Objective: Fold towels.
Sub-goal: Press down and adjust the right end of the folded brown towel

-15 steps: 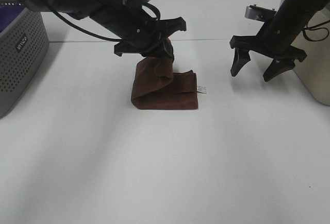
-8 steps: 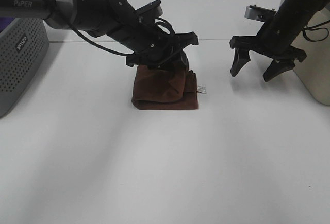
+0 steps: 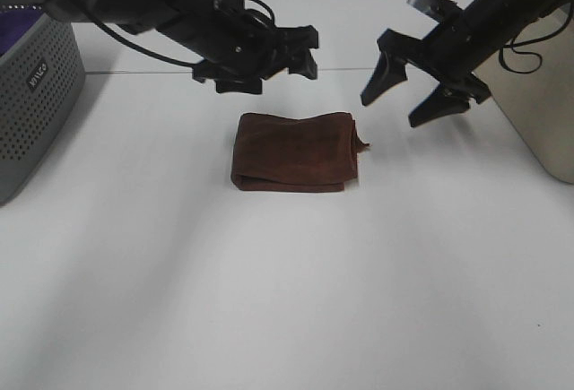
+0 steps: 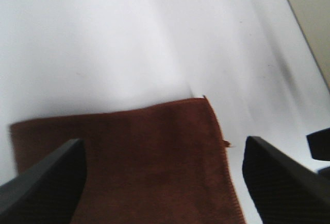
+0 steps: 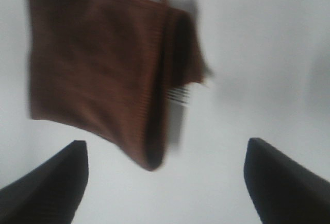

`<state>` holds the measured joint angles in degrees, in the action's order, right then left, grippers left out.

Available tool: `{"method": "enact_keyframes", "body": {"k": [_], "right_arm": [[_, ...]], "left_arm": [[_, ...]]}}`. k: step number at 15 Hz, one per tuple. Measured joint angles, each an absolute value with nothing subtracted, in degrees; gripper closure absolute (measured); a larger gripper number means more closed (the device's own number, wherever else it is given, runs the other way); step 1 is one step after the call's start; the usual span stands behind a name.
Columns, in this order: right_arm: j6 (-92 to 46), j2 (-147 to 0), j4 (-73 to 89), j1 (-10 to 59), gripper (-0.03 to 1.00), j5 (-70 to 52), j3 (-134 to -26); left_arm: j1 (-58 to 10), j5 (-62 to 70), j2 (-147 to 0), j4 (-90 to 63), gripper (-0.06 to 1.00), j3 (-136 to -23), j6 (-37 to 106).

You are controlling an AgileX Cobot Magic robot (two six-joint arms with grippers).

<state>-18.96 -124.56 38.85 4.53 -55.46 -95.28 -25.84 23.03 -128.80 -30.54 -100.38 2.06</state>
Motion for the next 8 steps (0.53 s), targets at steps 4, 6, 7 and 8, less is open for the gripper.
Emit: {"method": "enact_keyframes", "body": {"k": [4, 6, 7, 8], "right_arm": [[-34.09, -125.54, 62.91, 5.84, 0.18, -56.72, -95.28], [-37.53, -128.97, 67.84, 7.79, 0.18, -56.78, -95.80], [-37.76, -131.04, 68.01, 8.54, 0.18, -56.72, -96.03], [-37.82, -132.93, 68.01, 8.94, 0.18, -56.67, -96.14]], "left_arm": [[-19.77, 30.31, -126.17, -25.50, 0.18, -100.38, 2.12], [-18.68, 31.80, -126.17, -25.21, 0.18, -100.38, 2.12], [-18.45, 31.91, -126.17, -25.10, 0.18, -100.38, 2.12], [-18.45, 32.03, -126.17, -24.98, 0.18, -100.38, 2.12]]}}
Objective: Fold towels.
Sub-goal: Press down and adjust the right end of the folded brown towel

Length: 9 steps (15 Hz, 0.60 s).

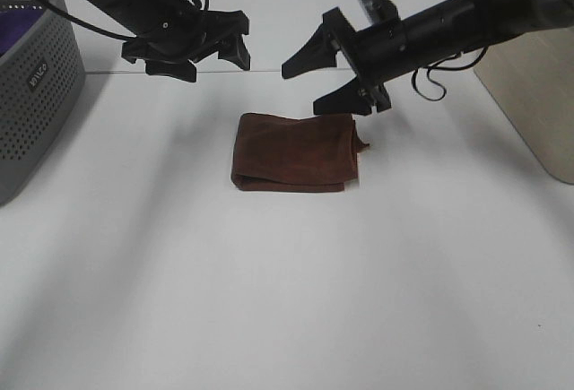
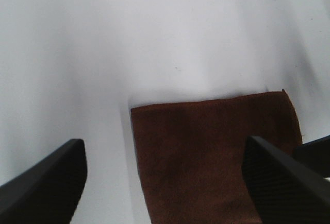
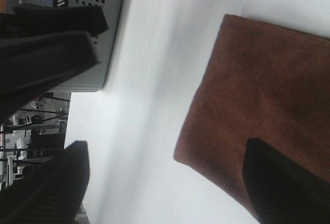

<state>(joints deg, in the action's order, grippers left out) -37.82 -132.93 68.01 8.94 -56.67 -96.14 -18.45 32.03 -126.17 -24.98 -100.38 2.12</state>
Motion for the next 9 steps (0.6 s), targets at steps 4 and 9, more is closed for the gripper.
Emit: {"method": "enact_keyframes", "body": {"k": [4, 9], "right_arm": [[-35.81, -137.17, 61.65, 7.85, 0.18, -53.97, -96.14], [-32.95, -136.13, 55.35, 6.07, 0.18, -54.14, -96.14]], "left_arm": [[-18.45, 33.12, -126.17, -24.98, 0.18, -100.38, 2.12], [-18.45, 34.49, -126.17, -24.98, 0.18, -100.38, 2.12]]}}
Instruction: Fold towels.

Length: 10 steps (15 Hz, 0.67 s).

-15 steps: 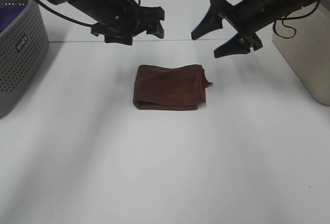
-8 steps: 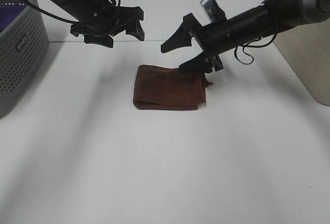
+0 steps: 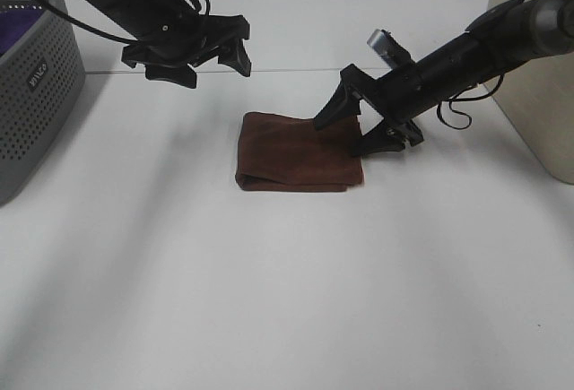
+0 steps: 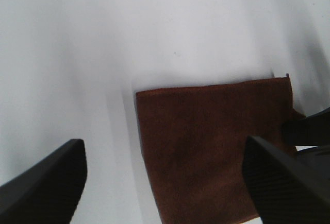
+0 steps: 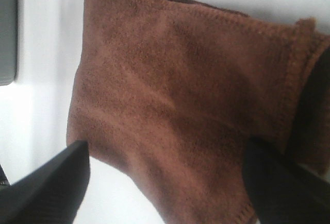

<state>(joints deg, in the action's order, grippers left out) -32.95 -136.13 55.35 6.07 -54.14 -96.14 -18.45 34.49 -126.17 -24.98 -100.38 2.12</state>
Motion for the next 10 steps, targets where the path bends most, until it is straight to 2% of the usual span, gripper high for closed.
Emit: {"method": "enact_keyframes", "body": {"k": [3, 5, 10], "right_arm": [[-27.79, -129.03, 46.98, 5.90, 0.18, -55.06, -96.14], [-21.08, -120.84, 37.64, 5.90, 0.18, -59.24, -96.14], [-13.58, -108.52, 26.53, 5.90, 0.18, -67.32, -96.14]], "left_arm": [[-18.45, 38.04, -125.94, -24.69, 0.18, -100.38, 4.07], [-18.45, 45.38, -123.13, -24.35, 0.18, -100.38, 7.39], [-18.45, 57.24, -108.92, -14.73, 0.18, -100.38, 7.10]]}}
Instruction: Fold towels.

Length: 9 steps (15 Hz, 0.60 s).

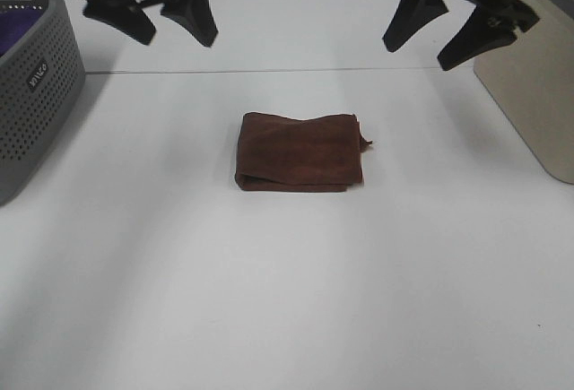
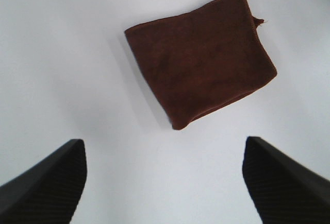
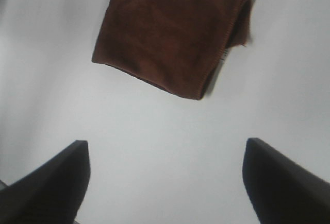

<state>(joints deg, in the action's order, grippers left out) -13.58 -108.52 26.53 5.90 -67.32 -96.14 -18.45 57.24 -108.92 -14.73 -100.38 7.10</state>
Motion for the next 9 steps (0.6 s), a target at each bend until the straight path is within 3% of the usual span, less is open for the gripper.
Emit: {"method": "enact_keyframes", "body": {"k": [5, 9], "right_arm": [[-8.08, -97.98, 17.25, 5.90, 0.18, -68.81, -89.90], [-7.68, -85.77, 16.56, 5.90, 0.18, -67.21, -75.40]], "left_arm": [[-18.45, 68.53, -95.68, 0.63, 0.18, -99.69, -1.55], [-18.45, 69.21, -80.79, 6.13, 0.18, -86.40, -5.16]]}}
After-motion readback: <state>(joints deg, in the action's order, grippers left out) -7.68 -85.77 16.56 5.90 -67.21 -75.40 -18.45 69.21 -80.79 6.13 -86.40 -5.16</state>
